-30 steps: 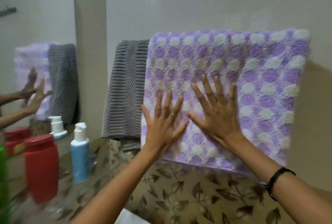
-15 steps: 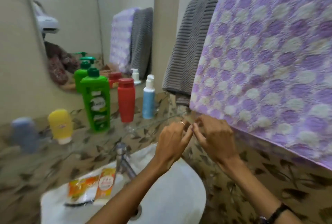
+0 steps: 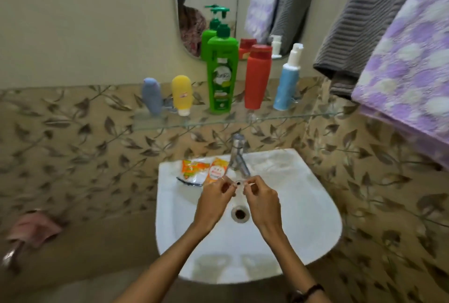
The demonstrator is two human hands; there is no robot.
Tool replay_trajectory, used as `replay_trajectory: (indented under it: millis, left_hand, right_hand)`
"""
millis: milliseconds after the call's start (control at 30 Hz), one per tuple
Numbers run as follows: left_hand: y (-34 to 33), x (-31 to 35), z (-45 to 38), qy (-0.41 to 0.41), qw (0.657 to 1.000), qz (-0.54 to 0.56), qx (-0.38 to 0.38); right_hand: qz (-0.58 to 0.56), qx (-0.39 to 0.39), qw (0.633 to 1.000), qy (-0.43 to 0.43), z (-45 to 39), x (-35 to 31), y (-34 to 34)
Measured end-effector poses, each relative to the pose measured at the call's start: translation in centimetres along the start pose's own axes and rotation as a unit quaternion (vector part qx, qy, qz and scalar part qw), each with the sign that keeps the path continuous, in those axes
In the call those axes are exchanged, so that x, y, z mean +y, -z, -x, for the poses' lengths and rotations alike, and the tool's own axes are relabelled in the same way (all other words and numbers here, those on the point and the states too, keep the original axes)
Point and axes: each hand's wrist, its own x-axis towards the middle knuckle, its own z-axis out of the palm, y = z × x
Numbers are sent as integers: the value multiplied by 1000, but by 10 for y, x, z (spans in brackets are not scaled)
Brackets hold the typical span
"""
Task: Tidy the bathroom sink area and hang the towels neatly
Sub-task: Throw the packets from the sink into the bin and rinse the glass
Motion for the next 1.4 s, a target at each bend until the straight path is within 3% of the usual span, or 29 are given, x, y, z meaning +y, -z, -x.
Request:
replay_trajectory:
  millis: [200,400,533,800,1033,1233,1400]
  left_hand:
    - [22,-58,-32,99,994,12,40]
    - [21,-98,-101,126,991,-24,38]
    - [16,-120,-141,141,990,-16,24]
    - [0,-139,-150,164,986,2,2]
    - [14,-112,-82,137,985,76,67]
    - [56,-109,14,172,944,261,108]
    - [101,-131,94,226,896,324,203]
  right_hand:
    - [-225,-59,950,-207,-19,15,-54]
    - [-301,-43,876,-373,-58,38,-114]
    - [-314,-24,853,-417,-79,51,-144]
    - [-331,-33,850,-409,-85,55,-155]
    - [-333,-35,884,-328,-39,35,-119]
    - [-351,-120,896,-245,35,9,-104]
    - [-371,-229,865,-249,107,-20,-135]
